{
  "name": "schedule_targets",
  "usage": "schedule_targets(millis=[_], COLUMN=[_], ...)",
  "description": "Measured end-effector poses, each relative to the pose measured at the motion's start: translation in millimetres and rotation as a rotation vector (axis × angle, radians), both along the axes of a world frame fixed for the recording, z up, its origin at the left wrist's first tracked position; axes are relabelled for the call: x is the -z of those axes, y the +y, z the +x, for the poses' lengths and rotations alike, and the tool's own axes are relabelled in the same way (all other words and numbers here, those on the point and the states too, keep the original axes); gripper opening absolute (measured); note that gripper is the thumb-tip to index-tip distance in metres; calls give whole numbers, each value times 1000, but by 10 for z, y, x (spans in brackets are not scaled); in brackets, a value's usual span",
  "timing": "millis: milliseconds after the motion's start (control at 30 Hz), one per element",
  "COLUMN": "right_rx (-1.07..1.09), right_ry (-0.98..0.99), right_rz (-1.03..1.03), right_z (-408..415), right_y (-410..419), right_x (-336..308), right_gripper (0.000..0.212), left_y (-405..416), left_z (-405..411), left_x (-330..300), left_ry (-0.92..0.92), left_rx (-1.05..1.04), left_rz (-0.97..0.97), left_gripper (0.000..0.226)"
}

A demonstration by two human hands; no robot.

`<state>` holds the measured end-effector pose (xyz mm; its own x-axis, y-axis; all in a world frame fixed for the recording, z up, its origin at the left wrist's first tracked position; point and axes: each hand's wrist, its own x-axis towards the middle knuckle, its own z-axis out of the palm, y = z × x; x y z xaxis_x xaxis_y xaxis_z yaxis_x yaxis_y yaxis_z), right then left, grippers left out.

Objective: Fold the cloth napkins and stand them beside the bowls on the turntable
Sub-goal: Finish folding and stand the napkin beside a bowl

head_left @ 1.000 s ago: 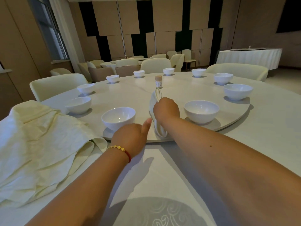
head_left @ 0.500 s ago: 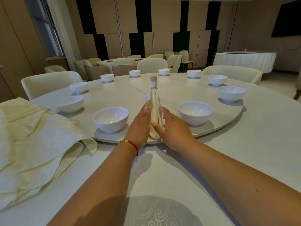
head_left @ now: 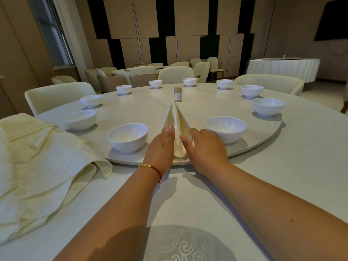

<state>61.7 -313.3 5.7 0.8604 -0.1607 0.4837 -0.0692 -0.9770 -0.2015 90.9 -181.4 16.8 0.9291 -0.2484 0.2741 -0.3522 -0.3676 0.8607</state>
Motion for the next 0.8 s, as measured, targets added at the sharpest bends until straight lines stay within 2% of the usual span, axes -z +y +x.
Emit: schedule_targets(millis=[133, 233, 367, 433, 500, 533, 633, 733, 800], right_rx=[25, 1, -42, -65, -79, -87, -104, -109, -112], right_ry=[-17, -21, -90, -129, -155, -163, -188, -211, -212], right_rz=[-23, -16, -9, 15, 36, 44, 73, 90, 109], right_z=[-27, -40, -68, -98, -129, -140, -175, -199, -209], right_y=[-19, 1, 12, 0, -5, -6, 5, 0, -9], right_x=[2, -1, -21, -44, -65, -71, -96, -134, -143], right_gripper=[85, 77, 85, 89, 86, 84, 83, 82, 78], left_y=[13, 23, 36, 91, 214, 291, 477, 520, 487], left_z=[16, -4, -100, -132, -155, -155, -236, -351, -356], left_x=[20, 13, -81, -143, -209, -216, -154, -71, -43], left_ry=[-6, -37, -84, -132, -168, -188, -145, -127, -144], left_rx=[-31, -42, -69, -149, -288, -333, -238, -124, -133], left_rz=[36, 52, -134, -139, 5, 139, 551, 719, 738], left_gripper=[62, 62, 52, 52, 61, 69, 70, 79, 84])
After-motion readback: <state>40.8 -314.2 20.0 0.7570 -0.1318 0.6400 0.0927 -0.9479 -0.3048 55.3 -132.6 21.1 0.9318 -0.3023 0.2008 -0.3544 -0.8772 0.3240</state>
